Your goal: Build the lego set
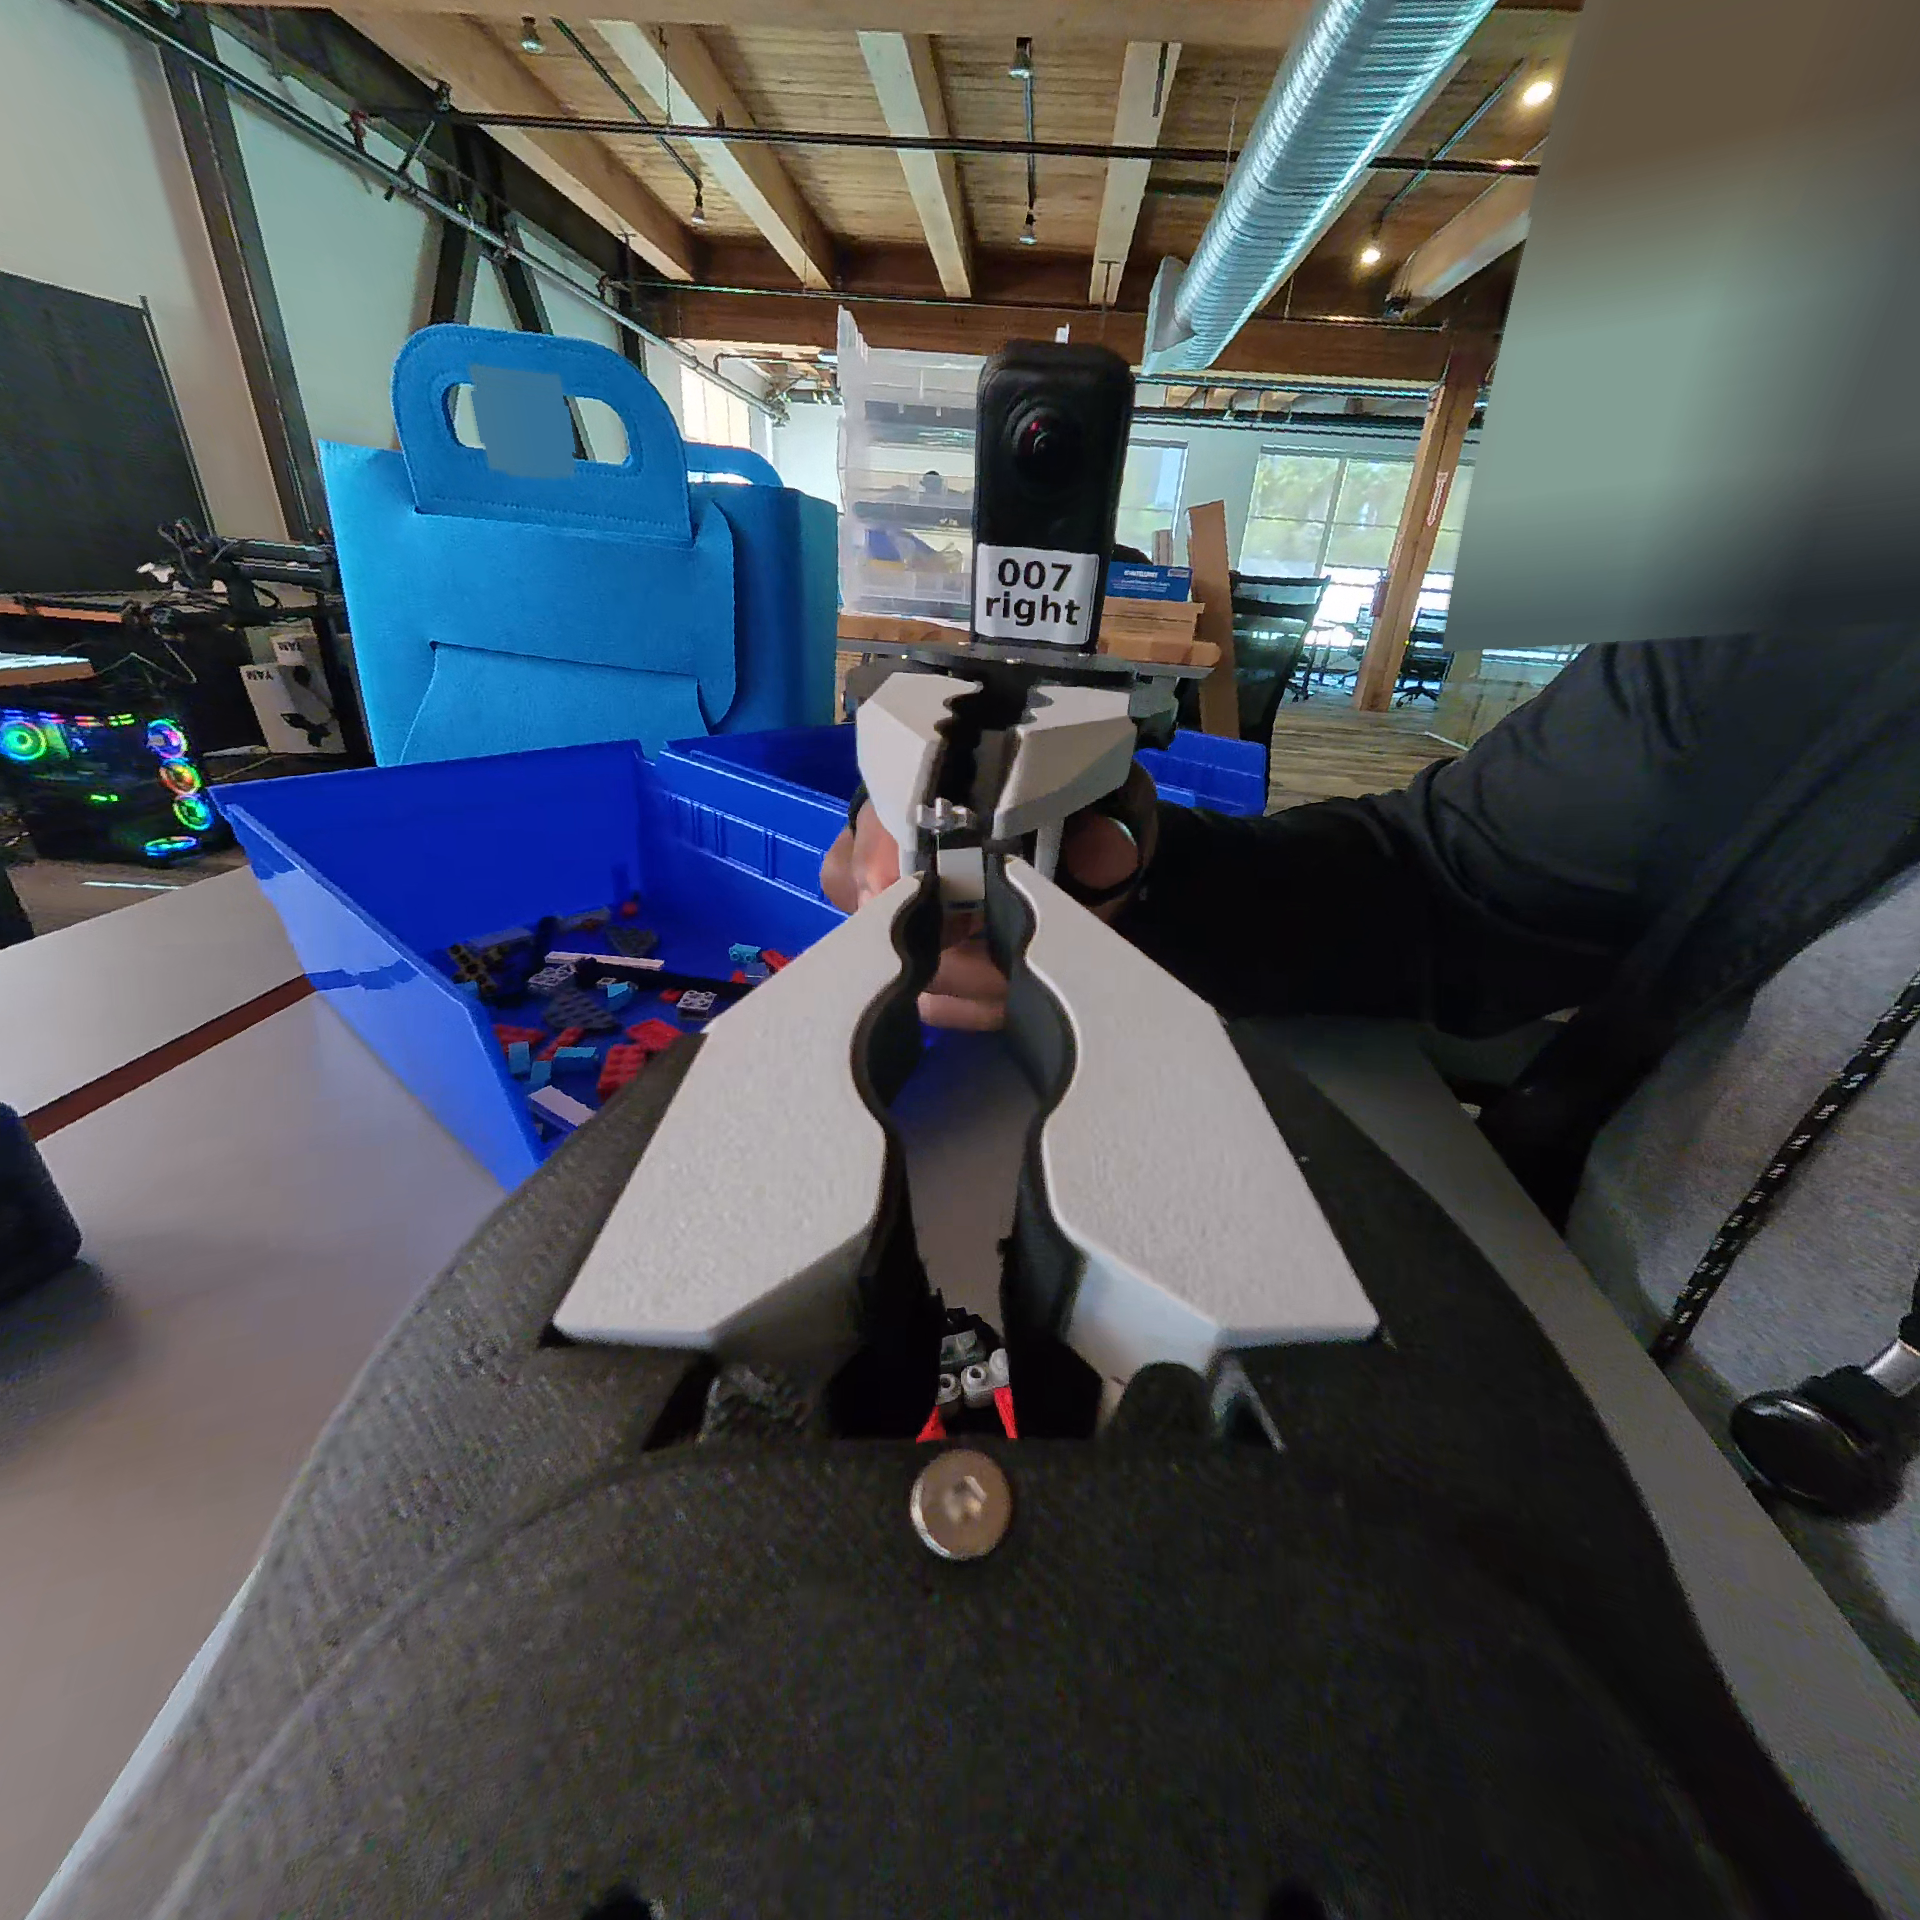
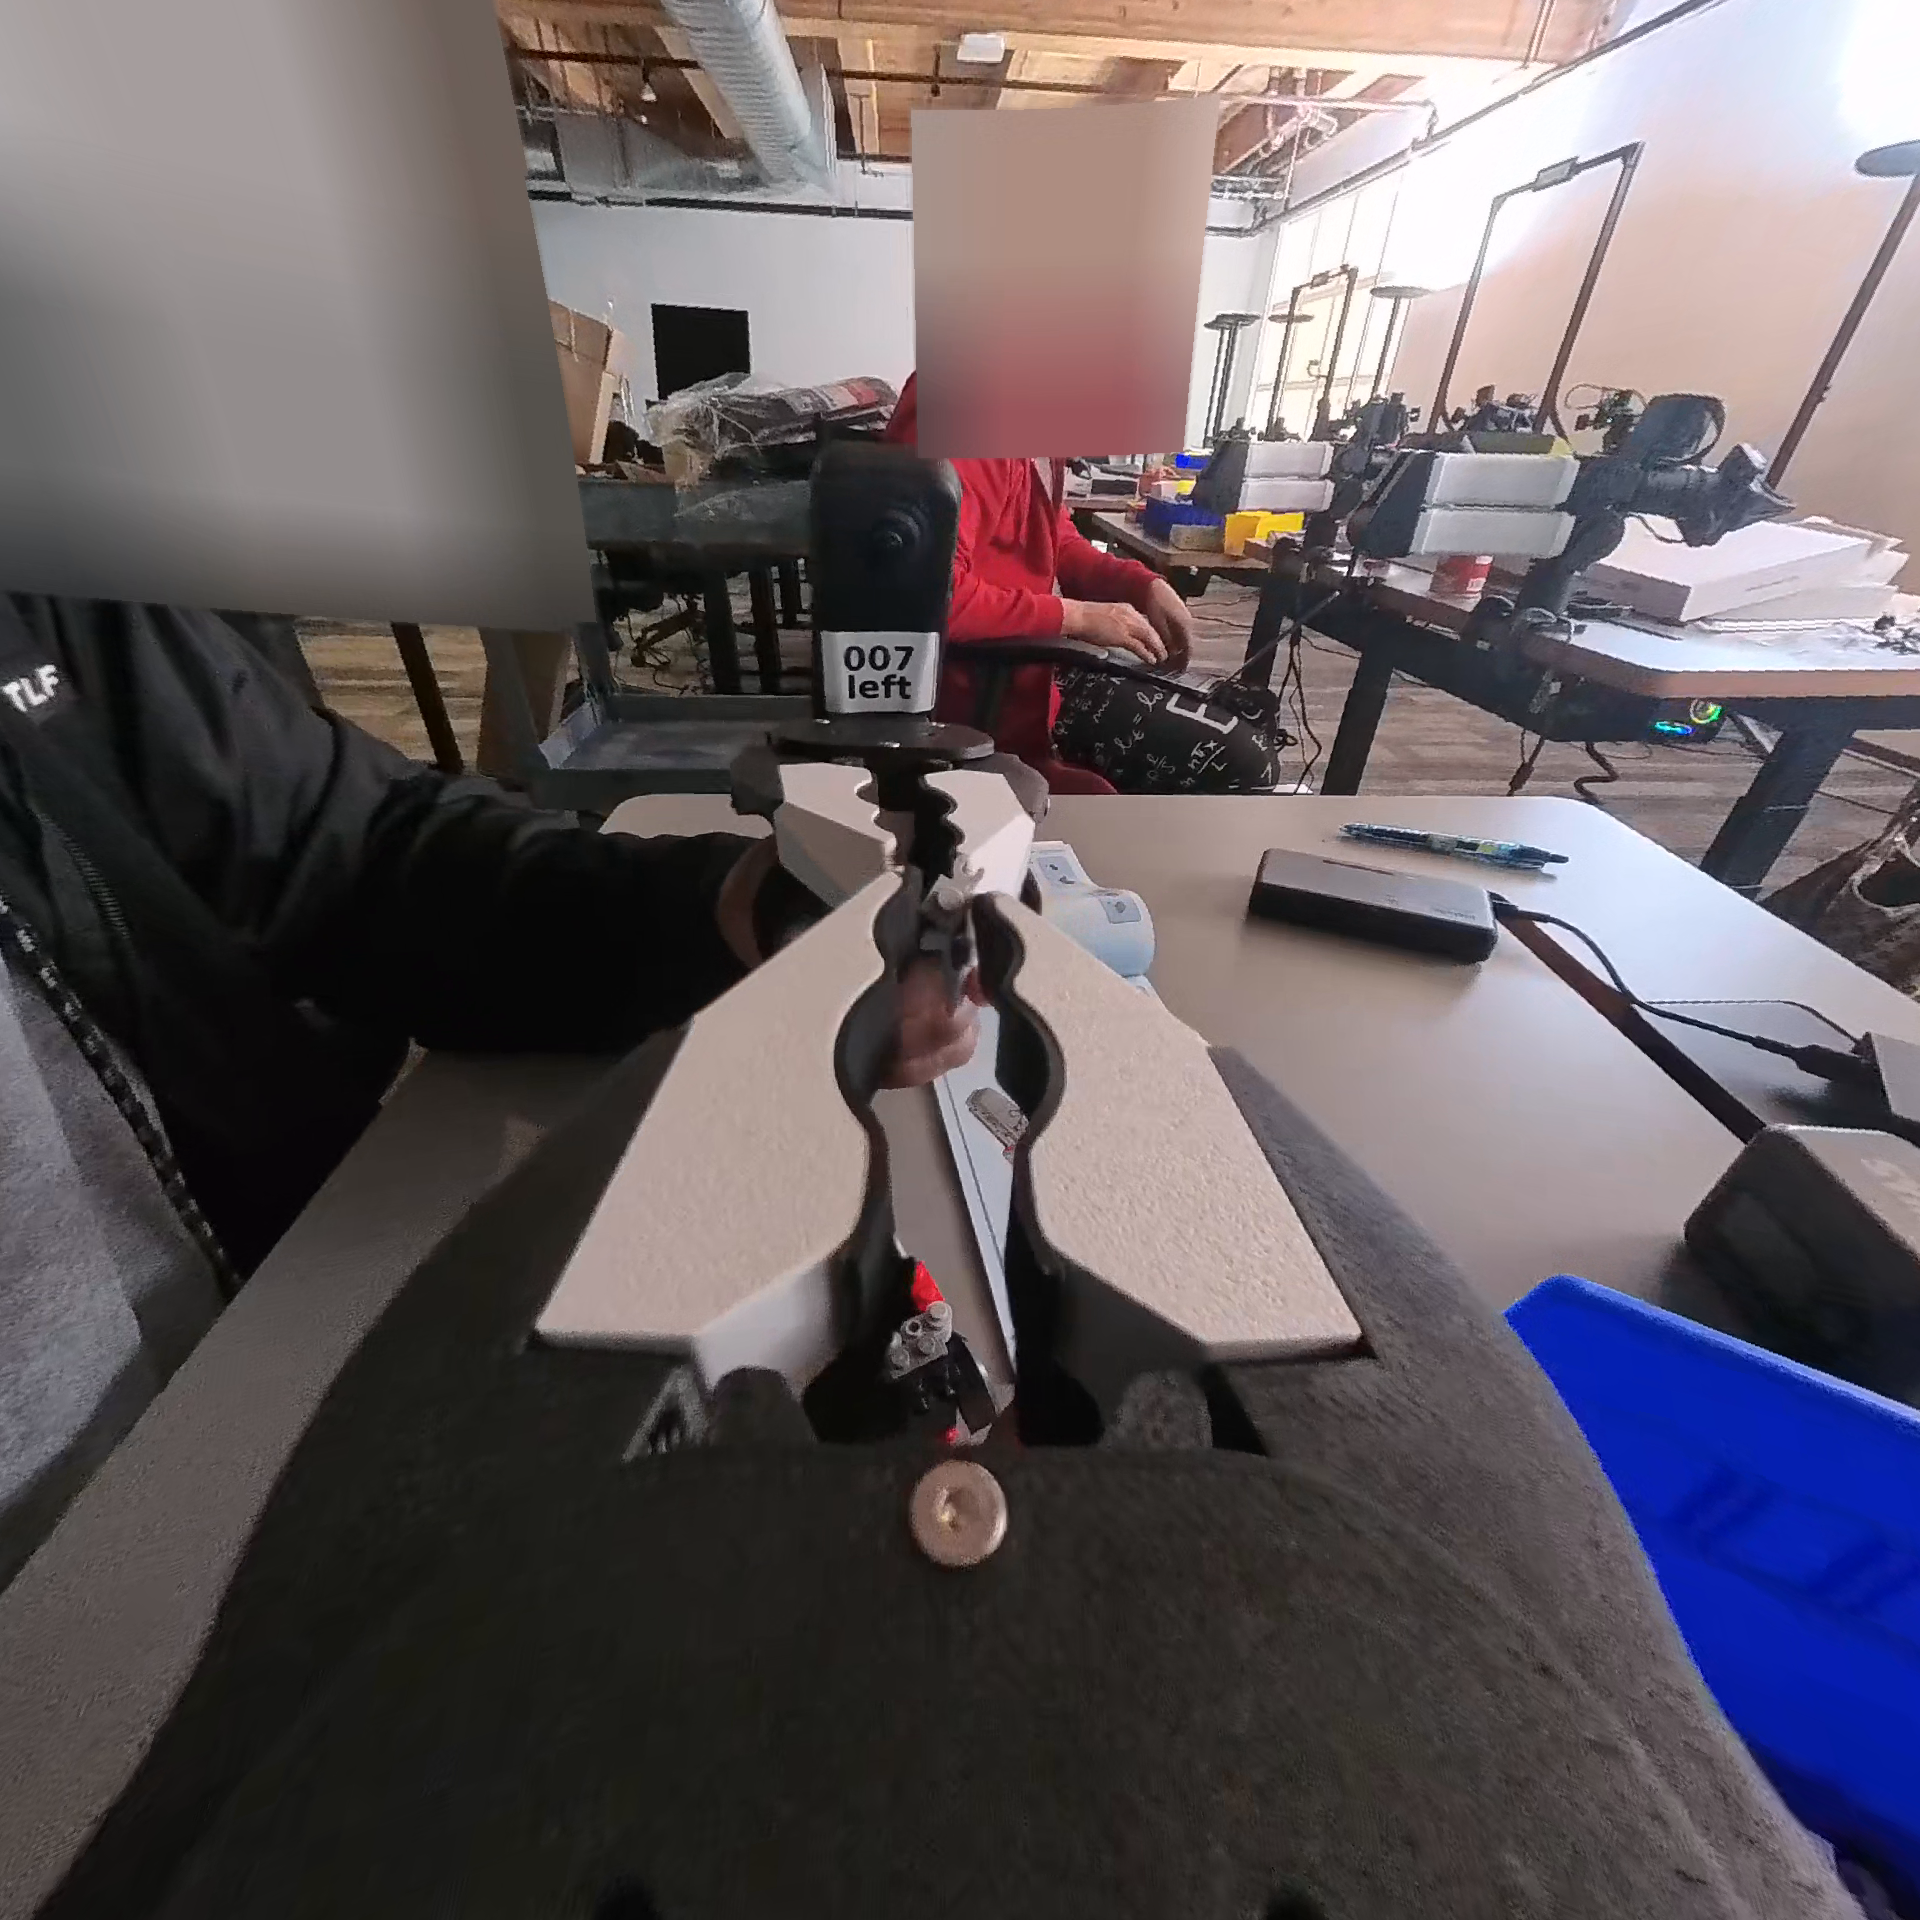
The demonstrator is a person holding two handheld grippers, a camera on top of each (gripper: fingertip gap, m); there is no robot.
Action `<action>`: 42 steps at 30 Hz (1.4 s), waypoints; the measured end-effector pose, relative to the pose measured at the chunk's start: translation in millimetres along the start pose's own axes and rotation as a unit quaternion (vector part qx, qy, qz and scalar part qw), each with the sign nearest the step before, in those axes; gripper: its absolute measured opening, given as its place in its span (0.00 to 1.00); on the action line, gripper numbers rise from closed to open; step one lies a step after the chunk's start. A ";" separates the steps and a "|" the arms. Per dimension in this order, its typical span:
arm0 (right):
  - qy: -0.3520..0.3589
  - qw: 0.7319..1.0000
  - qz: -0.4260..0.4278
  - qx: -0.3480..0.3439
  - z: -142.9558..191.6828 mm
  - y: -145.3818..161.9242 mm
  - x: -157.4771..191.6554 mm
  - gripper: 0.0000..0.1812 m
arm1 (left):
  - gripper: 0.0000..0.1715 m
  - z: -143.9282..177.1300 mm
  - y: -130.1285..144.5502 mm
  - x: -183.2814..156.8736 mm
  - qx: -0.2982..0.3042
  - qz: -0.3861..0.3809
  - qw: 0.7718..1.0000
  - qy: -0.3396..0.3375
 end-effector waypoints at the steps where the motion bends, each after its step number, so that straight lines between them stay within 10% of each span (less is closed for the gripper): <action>1: -0.001 1.000 0.005 -0.001 0.1 0.2 0.5 0.05 | 0.05 0.1 -0.1 0.0 -0.002 0.003 1.000 0.003; 42: -0.089 0.995 0.043 -0.016 5.2 6.6 8.0 0.06 | 0.05 -10.4 19.7 1.2 -0.084 0.304 0.928 0.196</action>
Point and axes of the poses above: each gripper's, where its closed fingertips meet, z back along the fingers, y out of its underside, x = y × z across the jaws, the point moved 10 cm from there along z, back along the fingers, and after that the axes turned 11 degrees about -z, right-handed, at the moved point
